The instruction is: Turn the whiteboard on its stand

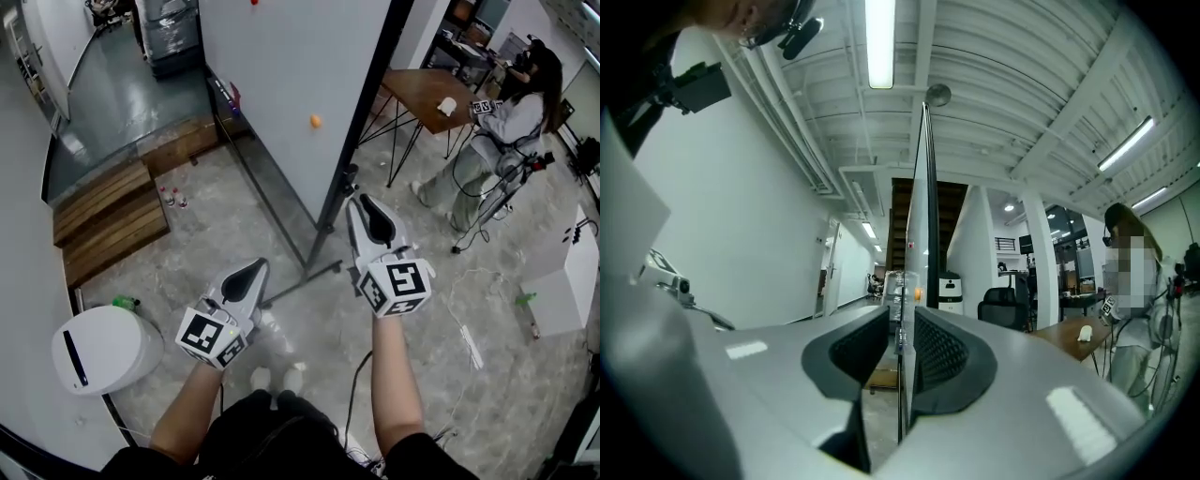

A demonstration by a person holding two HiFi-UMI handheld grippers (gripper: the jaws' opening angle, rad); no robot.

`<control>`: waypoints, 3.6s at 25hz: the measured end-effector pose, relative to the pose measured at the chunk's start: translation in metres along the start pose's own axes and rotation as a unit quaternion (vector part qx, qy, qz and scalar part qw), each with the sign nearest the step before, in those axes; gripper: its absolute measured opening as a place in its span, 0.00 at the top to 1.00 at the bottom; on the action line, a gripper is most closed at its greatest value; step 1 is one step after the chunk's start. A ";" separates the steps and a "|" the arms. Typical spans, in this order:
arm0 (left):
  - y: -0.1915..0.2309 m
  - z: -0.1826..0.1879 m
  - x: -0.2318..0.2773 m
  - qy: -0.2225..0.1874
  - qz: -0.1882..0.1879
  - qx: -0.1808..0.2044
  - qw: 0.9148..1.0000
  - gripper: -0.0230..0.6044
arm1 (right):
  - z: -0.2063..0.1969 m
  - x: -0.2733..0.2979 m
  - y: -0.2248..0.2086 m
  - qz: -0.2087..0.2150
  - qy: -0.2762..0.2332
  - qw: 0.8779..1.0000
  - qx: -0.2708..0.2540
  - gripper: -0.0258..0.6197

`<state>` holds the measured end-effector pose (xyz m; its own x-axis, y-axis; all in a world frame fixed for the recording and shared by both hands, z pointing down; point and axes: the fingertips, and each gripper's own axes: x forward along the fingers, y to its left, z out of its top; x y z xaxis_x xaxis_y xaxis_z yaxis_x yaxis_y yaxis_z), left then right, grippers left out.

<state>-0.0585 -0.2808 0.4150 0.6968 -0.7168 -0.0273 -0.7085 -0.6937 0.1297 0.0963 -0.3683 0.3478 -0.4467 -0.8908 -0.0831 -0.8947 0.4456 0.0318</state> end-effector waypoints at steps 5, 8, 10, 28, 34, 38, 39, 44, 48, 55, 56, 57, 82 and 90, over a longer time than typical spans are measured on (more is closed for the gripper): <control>0.004 -0.015 0.005 0.011 0.005 -0.007 1.000 0.96 | -0.015 0.024 -0.016 -0.003 0.010 1.000 -0.006 0.72; 0.005 -0.018 0.009 0.018 0.008 -0.010 1.000 0.96 | -0.022 0.036 -0.023 -0.001 0.016 1.000 -0.013 0.68; 0.007 -0.019 0.012 0.020 0.010 -0.010 1.000 0.96 | -0.027 0.043 -0.027 0.001 0.021 1.000 -0.015 0.65; 0.001 -0.041 0.010 0.036 0.031 -0.019 0.999 0.96 | -0.054 0.085 -0.034 0.029 0.055 0.998 -0.031 0.57; 0.003 -0.048 0.000 0.044 0.044 -0.021 0.998 0.96 | -0.053 0.095 -0.030 0.041 0.053 0.997 -0.030 0.57; 0.004 -0.050 -0.007 0.045 0.052 -0.021 0.997 0.96 | -0.054 0.096 -0.031 0.039 0.053 0.997 -0.027 0.61; 0.004 -0.050 -0.007 0.045 0.053 -0.021 0.997 0.96 | -0.054 0.096 -0.033 0.038 0.054 0.997 -0.027 0.64; 0.002 -0.043 -0.004 0.043 0.055 -0.018 0.997 0.96 | -0.053 0.098 -0.038 0.039 0.067 0.997 -0.023 0.64; 0.001 -0.038 -0.005 0.037 0.056 -0.016 0.998 0.96 | -0.054 0.100 -0.039 0.037 0.076 0.996 -0.017 0.65; 0.007 -0.032 -0.021 0.031 0.070 -0.014 0.997 0.96 | -0.055 0.097 -0.035 0.035 0.086 0.996 -0.014 0.65; 0.007 -0.031 -0.022 0.029 0.071 -0.012 0.997 0.96 | -0.054 0.097 -0.035 0.034 0.085 0.996 -0.013 0.65; 0.006 -0.029 -0.023 0.028 0.070 -0.010 0.997 0.96 | -0.053 0.097 -0.035 0.034 0.085 0.996 -0.013 0.65; -0.008 -0.007 -0.040 0.008 0.069 -0.005 0.998 0.96 | -0.051 0.054 -0.020 0.042 0.108 0.993 -0.007 0.65; -0.016 -0.006 -0.049 0.005 0.069 -0.005 0.998 0.96 | -0.051 0.038 -0.018 0.040 0.114 0.993 -0.004 0.65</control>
<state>-0.0805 -0.2340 0.4202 0.5943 -0.8043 0.0014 -0.7963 -0.5881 0.1418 0.0955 -0.4145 0.3952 -0.5058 -0.8499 0.1476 -0.8559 0.5158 0.0369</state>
